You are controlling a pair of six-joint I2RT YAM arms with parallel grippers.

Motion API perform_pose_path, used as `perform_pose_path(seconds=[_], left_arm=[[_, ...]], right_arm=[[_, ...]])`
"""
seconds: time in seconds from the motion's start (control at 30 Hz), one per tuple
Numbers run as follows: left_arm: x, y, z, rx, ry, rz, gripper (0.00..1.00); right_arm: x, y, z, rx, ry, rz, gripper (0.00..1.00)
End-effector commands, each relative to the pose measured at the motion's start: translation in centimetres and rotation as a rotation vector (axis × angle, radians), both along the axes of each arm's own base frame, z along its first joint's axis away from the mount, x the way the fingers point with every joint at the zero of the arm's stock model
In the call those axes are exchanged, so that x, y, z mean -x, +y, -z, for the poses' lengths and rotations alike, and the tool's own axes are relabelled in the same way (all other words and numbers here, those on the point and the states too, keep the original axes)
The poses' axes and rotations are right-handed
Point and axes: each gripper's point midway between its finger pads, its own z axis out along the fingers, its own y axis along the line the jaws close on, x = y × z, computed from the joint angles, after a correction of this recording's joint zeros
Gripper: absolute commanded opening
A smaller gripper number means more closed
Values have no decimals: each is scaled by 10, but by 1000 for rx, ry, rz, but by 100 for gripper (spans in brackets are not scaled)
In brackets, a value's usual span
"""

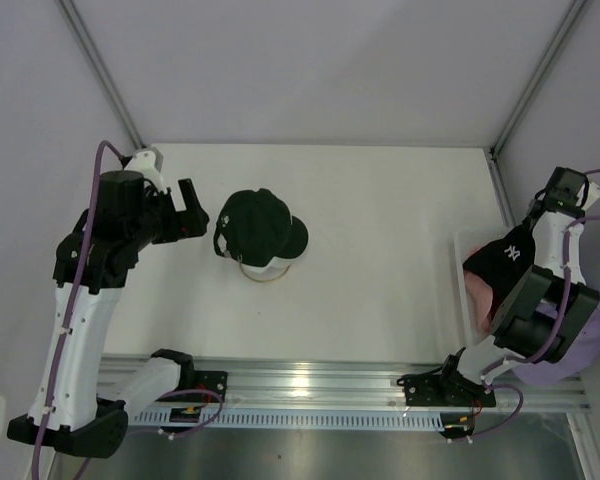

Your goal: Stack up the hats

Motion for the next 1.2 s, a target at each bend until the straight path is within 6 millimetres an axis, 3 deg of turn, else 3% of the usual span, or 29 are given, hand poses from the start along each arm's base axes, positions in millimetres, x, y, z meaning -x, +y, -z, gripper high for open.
perform_pose_path(seconds=[0.0, 0.07, 0.17, 0.23, 0.27, 0.3, 0.37, 0.4, 0.47, 0.5, 0.57, 0.6, 0.67, 0.7, 0.8, 0.83, 0.87, 0.93, 0.97, 1.03, 1.07, 1.17], left_arm=[[3, -1, -19, 2, -49, 12, 99], [4, 0, -20, 1, -55, 10, 99], [5, -2, -24, 8, -72, 22, 100], [7, -4, -25, 15, -76, 33, 99], [6, -5, -26, 15, -83, 41, 99], [6, -5, -27, 15, -86, 47, 99], [5, -7, -30, 14, -101, 61, 99], [6, -11, -32, 22, -105, 82, 99], [5, -14, -40, 32, -124, 103, 99], [5, -16, -43, 39, -131, 107, 100], [4, -19, -57, 57, -174, 120, 99], [5, -22, -63, 70, -193, 134, 100], [3, -27, -77, 92, -241, 157, 99], [3, -33, -82, 108, -255, 189, 100], [-3, -41, -94, 108, -305, 246, 99], [-7, -45, -92, 111, -294, 263, 100], [-7, -44, -100, 111, -310, 266, 99], [-10, -45, -103, 133, -308, 274, 100], [-9, -48, -109, 158, -317, 284, 99], [-7, -53, -115, 200, -332, 310, 99], [-8, -56, -115, 220, -327, 318, 100], [-16, -59, -108, 253, -291, 315, 99]], right_arm=[[-13, 0, -36, 45, -133, -34, 0], [-17, 7, -44, 36, -163, -67, 0], [-29, 33, -76, 38, -255, -164, 0], [-36, 54, -113, 79, -336, -248, 0], [-44, 73, -127, 88, -368, -317, 0], [-51, 93, -156, 103, -436, -417, 0], [-56, 123, -186, 119, -511, -544, 0], [-56, 150, -216, 140, -585, -638, 0], [-54, 176, -243, 159, -652, -746, 0], [-52, 201, -259, 131, -715, -861, 0], [-44, 230, -285, 72, -811, -973, 0], [-36, 257, -301, 38, -881, -1118, 0], [-26, 288, -311, -49, -957, -1247, 0], [-13, 314, -323, -73, -1016, -1417, 0], [15, 377, -330, -215, -1063, -1749, 0], [27, 408, -329, -276, -1056, -1861, 0], [26, 423, -333, -253, -1055, -1941, 0], [29, 448, -319, -336, -969, -2008, 0], [25, 472, -305, -396, -916, -2060, 0], [29, 493, -305, -401, -889, -2138, 0], [32, 513, -292, -469, -844, -2197, 0], [45, 542, -292, -518, -848, -2312, 0]])
